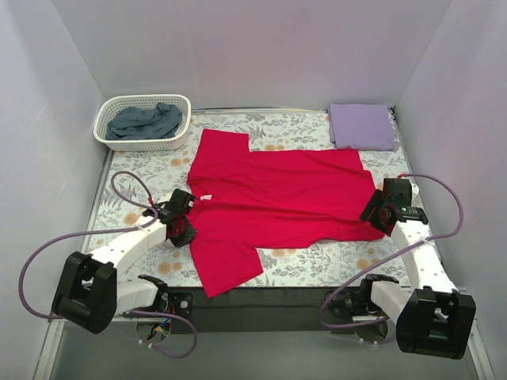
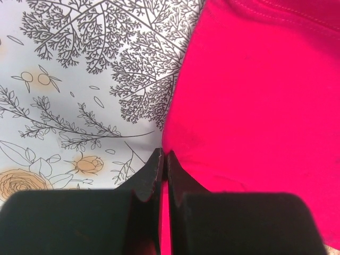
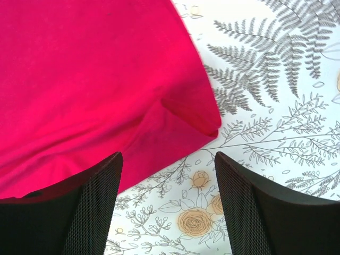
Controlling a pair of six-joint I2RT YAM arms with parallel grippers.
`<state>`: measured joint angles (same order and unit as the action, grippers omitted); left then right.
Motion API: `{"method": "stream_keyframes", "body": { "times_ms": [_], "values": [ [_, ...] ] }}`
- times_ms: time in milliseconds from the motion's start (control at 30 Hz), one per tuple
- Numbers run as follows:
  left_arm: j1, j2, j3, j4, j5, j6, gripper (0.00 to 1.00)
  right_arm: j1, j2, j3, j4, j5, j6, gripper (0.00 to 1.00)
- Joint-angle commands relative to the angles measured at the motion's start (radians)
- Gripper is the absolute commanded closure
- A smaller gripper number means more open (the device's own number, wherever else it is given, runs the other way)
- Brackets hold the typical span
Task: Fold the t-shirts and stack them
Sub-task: Fold the tshirt
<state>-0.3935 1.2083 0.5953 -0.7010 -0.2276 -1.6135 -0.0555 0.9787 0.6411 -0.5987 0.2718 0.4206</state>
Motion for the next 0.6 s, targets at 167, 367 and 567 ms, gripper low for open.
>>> {"method": "stream_keyframes", "body": {
  "times_ms": [167, 367, 567],
  "values": [
    [-0.004, -0.088, -0.022, 0.029, -0.029, -0.008, 1.00, -0.093, 0.107, 0.066, 0.017, 0.018, 0.067, 0.43],
    [-0.008, -0.108, -0.023, 0.032, -0.029, -0.008, 1.00, -0.098, 0.179, 0.114, 0.022, 0.033, 0.070, 0.48],
    [-0.016, -0.125, -0.022, 0.028, -0.042, -0.014, 1.00, -0.098, 0.245, 0.149, 0.013, 0.020, 0.067, 0.57]
  ]
}}
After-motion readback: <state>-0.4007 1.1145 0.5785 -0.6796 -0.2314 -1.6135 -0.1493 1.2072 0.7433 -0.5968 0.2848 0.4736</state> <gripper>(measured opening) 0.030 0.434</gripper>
